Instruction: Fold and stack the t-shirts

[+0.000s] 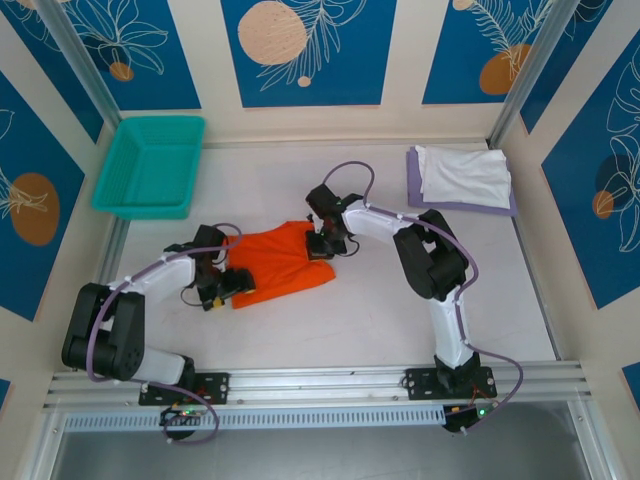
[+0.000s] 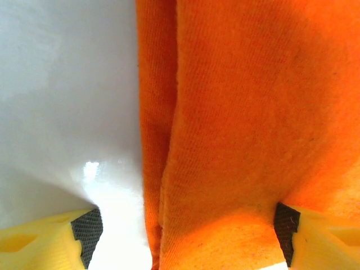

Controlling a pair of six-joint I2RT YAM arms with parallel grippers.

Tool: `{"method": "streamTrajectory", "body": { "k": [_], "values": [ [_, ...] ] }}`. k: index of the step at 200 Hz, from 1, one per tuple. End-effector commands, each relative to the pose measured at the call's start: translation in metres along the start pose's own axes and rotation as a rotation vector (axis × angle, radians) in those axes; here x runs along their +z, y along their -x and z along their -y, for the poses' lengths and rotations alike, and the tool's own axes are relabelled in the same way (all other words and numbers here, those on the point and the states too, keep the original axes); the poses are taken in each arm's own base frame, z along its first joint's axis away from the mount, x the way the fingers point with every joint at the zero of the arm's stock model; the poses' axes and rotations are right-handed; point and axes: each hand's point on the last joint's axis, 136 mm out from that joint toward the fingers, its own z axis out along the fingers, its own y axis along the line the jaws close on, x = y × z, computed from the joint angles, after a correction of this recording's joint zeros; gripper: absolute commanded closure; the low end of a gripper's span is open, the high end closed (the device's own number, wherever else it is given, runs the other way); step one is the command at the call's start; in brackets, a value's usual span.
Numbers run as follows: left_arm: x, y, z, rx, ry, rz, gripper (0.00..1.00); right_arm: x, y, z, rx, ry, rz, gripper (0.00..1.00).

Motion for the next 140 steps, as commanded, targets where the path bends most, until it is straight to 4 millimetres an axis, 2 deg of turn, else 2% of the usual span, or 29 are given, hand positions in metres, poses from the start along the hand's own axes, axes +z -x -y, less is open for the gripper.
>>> {"method": "streamTrajectory", "body": {
  "k": [1, 21, 49, 91, 120, 140],
  "values": [
    [-0.003, -0.003, -0.007, -0.011, 0.042, -0.007, 0.15, 0.01, -0.01, 0.055, 0.012, -0.244, -0.022, 1.0],
    [-0.022, 0.011, 0.01, 0.011, -0.003, 0.047, 0.13, -0.008, 0.012, 0.067, 0.0, -0.299, 0.046, 1.0],
    [-0.039, 0.016, 0.023, 0.017, -0.058, 0.094, 0.11, -0.049, 0.051, 0.097, 0.044, -0.373, 0.169, 1.0],
    [-0.035, 0.003, 0.022, 0.009, -0.09, 0.068, 0.11, -0.122, 0.104, 0.134, 0.041, -0.464, 0.331, 1.0],
    [-0.032, -0.004, 0.017, -0.003, -0.093, 0.058, 0.1, -0.169, 0.126, 0.167, 0.071, -0.54, 0.395, 1.0],
    [-0.031, -0.008, 0.015, -0.01, -0.096, 0.055, 0.1, -0.203, 0.139, 0.179, 0.067, -0.561, 0.464, 1.0]
  ]
}}
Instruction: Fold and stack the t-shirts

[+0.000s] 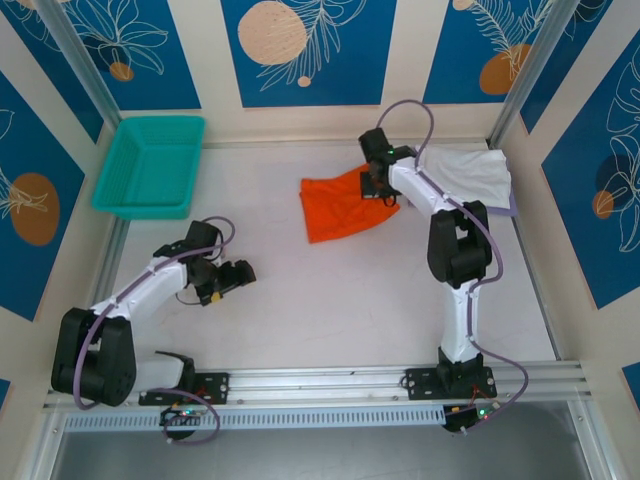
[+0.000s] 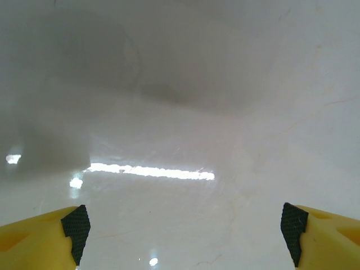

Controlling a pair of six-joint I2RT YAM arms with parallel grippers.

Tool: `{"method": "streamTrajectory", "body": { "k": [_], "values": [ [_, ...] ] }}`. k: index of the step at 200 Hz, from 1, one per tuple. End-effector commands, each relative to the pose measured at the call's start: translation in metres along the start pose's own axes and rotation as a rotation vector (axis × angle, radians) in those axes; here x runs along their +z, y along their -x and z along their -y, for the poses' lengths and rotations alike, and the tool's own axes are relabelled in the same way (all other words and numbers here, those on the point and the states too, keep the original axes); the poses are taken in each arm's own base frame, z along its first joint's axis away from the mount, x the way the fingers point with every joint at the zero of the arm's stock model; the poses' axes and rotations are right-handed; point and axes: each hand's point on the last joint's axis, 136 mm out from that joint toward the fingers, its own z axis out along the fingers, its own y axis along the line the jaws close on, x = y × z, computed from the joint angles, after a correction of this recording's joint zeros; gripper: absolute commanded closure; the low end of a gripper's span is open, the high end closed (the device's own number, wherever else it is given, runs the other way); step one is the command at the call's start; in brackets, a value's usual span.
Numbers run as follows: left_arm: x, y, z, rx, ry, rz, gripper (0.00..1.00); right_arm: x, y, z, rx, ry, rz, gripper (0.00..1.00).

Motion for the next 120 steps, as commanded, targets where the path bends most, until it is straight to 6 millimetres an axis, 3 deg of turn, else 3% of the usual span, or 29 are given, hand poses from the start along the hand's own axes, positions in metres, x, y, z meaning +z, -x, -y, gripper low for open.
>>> {"method": "streamTrajectory", "body": {
  "k": [1, 33, 68, 120],
  "values": [
    [-0.001, -0.012, -0.001, -0.016, -0.017, -0.024, 0.1, -0.04, 0.032, 0.035, -0.029, -0.072, 0.094, 1.0],
    [0.001, -0.015, -0.002, -0.026, -0.02, -0.034, 0.09, -0.06, 0.064, 0.068, -0.018, -0.088, 0.147, 1.0],
    [-0.001, -0.016, -0.002, -0.021, -0.015, -0.042, 0.09, -0.084, 0.094, 0.084, -0.046, -0.092, 0.22, 1.0],
    [0.001, -0.02, -0.004, -0.033, -0.011, -0.061, 0.08, -0.104, 0.118, 0.116, -0.062, -0.125, 0.289, 1.0]
  ]
}}
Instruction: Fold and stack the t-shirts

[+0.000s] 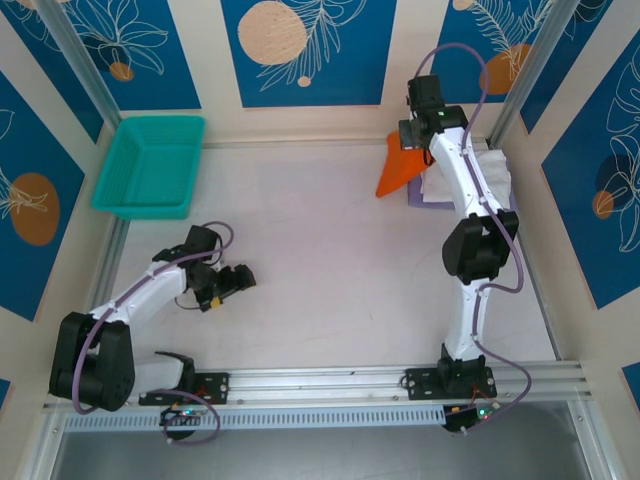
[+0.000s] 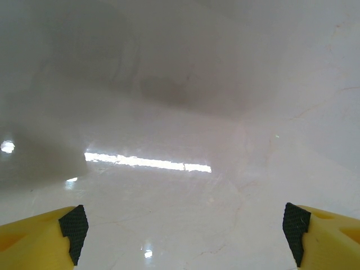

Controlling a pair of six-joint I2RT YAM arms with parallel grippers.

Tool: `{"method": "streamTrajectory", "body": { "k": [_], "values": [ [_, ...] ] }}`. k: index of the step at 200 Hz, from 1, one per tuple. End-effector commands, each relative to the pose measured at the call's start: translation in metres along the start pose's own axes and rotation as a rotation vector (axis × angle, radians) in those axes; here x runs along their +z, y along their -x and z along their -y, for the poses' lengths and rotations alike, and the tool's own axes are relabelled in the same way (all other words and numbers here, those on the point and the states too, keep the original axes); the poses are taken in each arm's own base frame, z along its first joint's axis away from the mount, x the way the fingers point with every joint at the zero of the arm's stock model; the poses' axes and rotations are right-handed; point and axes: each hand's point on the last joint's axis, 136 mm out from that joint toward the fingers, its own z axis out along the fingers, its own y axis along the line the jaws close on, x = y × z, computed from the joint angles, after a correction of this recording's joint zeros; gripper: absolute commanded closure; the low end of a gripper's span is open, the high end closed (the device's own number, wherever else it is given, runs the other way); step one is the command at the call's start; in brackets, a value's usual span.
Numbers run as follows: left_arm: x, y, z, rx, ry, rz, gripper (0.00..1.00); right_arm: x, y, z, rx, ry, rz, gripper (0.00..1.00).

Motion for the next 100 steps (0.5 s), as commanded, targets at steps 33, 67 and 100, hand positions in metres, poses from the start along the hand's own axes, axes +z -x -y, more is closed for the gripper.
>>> {"method": "streamTrajectory", "body": {
  "k": [33, 67, 100],
  "values": [
    [-0.001, -0.013, -0.002, -0.01, 0.004, -0.057, 0.08, -0.008, 0.027, 0.038, -0.007, -0.022, 0.081, 1.0],
    [-0.004, -0.016, -0.004, -0.008, 0.025, -0.071, 0.08, -0.01, 0.043, 0.049, 0.005, -0.003, 0.132, 1.0],
    [-0.007, -0.018, -0.01, -0.027, 0.055, -0.077, 0.07, -0.021, 0.064, 0.061, 0.012, 0.009, 0.21, 1.0]
  ]
}}
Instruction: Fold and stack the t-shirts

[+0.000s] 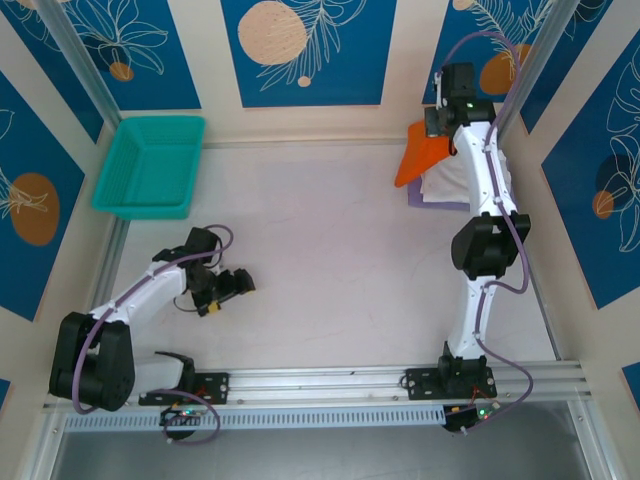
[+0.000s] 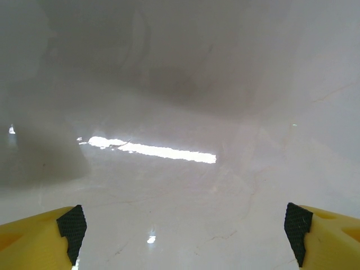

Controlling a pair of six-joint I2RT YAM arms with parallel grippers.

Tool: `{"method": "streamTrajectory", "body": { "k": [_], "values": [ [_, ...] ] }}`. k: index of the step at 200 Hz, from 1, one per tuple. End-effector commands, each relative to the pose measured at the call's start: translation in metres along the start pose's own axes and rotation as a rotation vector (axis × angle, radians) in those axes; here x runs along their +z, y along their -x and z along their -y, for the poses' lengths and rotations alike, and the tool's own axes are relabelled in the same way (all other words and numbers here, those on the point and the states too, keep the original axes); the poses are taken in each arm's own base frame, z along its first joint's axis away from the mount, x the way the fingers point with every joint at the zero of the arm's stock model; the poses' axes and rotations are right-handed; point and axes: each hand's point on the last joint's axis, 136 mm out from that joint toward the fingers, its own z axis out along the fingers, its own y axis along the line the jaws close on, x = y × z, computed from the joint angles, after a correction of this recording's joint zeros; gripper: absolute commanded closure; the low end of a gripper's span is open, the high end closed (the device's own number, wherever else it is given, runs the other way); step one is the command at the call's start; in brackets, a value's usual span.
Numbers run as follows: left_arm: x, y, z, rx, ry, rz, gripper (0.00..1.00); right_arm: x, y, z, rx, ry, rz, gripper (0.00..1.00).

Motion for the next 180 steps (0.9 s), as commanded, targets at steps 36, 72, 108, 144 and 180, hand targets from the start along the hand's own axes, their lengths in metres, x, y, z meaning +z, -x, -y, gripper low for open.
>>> {"method": "streamTrajectory", "body": {
  "k": [36, 72, 108, 144, 180],
  "values": [
    [-0.004, -0.012, -0.008, -0.051, 0.027, -0.024, 0.07, -0.013, 0.043, 0.02, 0.031, 0.07, 0.162, 1.0],
    [-0.006, -0.012, -0.009, -0.052, 0.034, -0.02, 0.06, 0.01, 0.011, 0.024, 0.041, 0.145, 0.071, 1.0],
    [-0.007, -0.011, -0.009, -0.052, 0.041, -0.021, 0.06, 0.015, -0.001, 0.027, 0.051, 0.204, 0.047, 1.0],
    [-0.006, -0.01, -0.008, -0.046, 0.042, -0.028, 0.06, 0.027, -0.016, 0.046, 0.081, 0.199, 0.015, 1.0],
    [-0.005, -0.013, -0.009, -0.037, 0.054, -0.051, 0.06, 0.048, -0.033, 0.069, 0.14, 0.195, -0.027, 1.0]
  ]
}}
